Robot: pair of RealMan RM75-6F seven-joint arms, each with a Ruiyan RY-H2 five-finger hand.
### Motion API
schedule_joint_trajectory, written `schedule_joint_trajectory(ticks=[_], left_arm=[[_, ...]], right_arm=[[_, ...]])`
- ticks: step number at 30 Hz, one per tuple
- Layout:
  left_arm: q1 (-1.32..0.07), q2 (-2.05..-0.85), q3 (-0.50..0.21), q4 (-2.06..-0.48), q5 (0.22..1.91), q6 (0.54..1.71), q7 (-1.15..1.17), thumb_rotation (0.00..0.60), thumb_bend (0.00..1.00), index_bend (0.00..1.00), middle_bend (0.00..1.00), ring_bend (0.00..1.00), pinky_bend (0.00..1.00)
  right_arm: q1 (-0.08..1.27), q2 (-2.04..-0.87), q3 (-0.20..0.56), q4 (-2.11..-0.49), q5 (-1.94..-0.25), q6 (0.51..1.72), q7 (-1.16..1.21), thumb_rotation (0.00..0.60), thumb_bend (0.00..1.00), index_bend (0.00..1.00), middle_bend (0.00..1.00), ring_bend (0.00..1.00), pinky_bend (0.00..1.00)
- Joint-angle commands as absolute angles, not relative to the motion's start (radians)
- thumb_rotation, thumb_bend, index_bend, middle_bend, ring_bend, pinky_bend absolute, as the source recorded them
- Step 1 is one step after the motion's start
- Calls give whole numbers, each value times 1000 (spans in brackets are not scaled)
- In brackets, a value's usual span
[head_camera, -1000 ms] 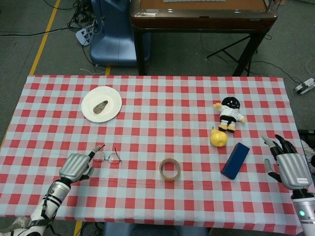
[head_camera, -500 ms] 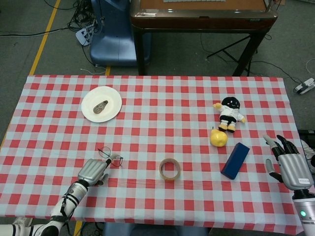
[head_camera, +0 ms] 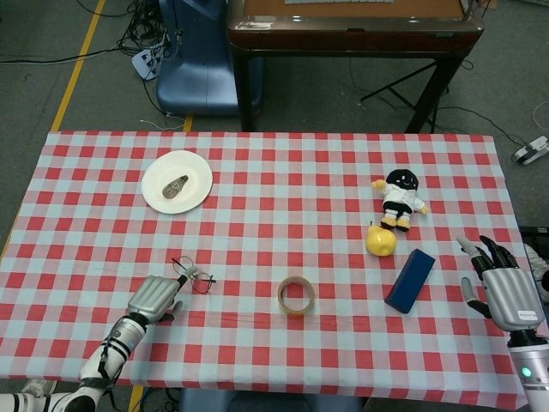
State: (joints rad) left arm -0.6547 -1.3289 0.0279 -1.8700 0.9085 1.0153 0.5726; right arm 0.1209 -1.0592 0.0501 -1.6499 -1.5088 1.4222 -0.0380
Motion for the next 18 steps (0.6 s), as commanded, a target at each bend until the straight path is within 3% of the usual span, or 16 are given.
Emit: schedule_joint_trajectory(ticks=[1, 18], left_arm=[[-658, -1331, 29, -1858, 895, 1005, 571, 600, 543, 0, 1000, 1000, 1000], [-676, -1363, 44, -1819, 836, 982, 586, 600, 543, 0, 1000, 1000, 1000]], right_arm=[[120, -1059, 50, -1650, -1509, 1423, -37, 600, 492, 76, 247, 80, 145], [117, -1054, 51, -1651, -1510, 1428, -34, 600, 492, 76, 247, 82, 145]])
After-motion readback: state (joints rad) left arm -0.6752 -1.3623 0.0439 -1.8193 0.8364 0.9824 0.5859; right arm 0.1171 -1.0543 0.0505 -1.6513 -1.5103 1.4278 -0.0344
